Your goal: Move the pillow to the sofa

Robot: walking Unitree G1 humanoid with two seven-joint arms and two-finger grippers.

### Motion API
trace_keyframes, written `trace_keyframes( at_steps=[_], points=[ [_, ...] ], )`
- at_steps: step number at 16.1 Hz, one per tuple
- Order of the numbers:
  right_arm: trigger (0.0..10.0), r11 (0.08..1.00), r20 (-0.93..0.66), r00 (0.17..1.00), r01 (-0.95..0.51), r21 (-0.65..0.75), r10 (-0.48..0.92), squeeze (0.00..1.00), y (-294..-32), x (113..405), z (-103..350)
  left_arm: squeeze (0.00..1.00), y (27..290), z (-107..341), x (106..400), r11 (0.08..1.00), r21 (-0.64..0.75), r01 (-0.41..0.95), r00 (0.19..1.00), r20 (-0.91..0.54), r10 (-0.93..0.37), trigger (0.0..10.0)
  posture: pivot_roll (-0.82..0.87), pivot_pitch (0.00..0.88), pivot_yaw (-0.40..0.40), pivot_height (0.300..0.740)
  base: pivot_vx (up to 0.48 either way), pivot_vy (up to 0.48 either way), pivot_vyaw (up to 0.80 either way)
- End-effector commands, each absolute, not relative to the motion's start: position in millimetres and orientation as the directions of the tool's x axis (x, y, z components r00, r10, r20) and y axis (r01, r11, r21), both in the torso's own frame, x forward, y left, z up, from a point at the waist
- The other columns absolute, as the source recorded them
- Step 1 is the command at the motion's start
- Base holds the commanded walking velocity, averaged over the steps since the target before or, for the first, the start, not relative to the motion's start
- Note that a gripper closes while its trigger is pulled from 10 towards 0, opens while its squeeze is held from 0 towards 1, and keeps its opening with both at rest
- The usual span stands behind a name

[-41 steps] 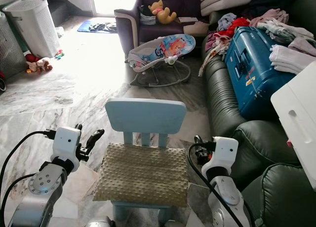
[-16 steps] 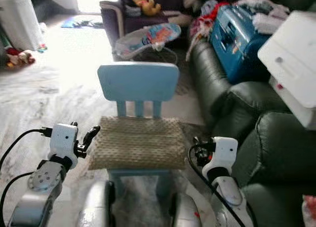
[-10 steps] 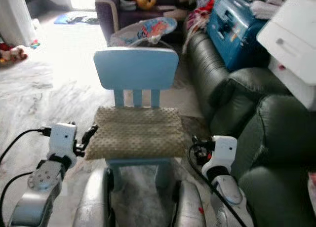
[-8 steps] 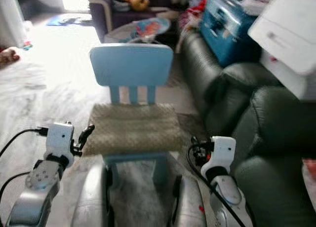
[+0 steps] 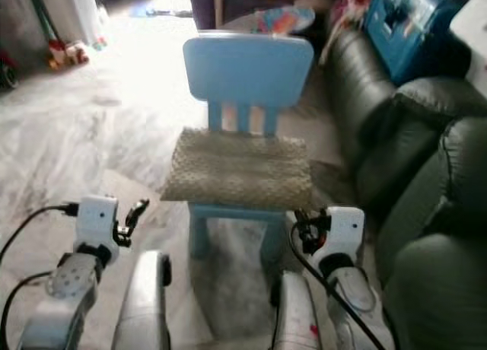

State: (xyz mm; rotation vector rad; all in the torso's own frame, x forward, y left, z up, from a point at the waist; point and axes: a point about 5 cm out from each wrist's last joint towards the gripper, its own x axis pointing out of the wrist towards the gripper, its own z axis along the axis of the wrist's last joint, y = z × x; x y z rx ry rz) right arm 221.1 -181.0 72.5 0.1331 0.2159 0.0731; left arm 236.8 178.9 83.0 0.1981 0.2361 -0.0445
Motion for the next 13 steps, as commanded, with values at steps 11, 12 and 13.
trace_keyframes(
  at_steps=[11, 12, 13],
  points=[
    [10.0, 0.991, -0.196, 0.976, -0.077, 0.111, 0.098, 0.00, -183.5, 223.2, 75.5, 0.00, 172.0, 89.8, 241.8, 0.982, 0.174, 0.071, 0.978, -0.207, -0.034, 10.0, 0.03, 0.000, -0.045, 0.519, 0.243, 0.000, 0.13],
    [10.0, 0.991, -0.198, 0.975, -0.080, 0.108, 0.100, 0.00, -183.4, 223.3, 75.4, 0.00, 172.0, 89.4, 241.7, 0.982, 0.174, 0.069, 0.978, -0.208, -0.031, 10.0, 0.03, 0.000, -0.045, 0.519, 0.000, 0.000, 0.52],
    [10.0, 0.991, -0.199, 0.975, -0.083, 0.107, 0.103, 0.00, -183.2, 223.3, 75.6, 0.00, 172.3, 89.3, 241.4, 0.981, 0.180, 0.067, 0.977, -0.210, -0.028, 10.0, 0.03, 0.000, -0.045, 0.519, 0.000, 0.000, 0.57]
  ],
)
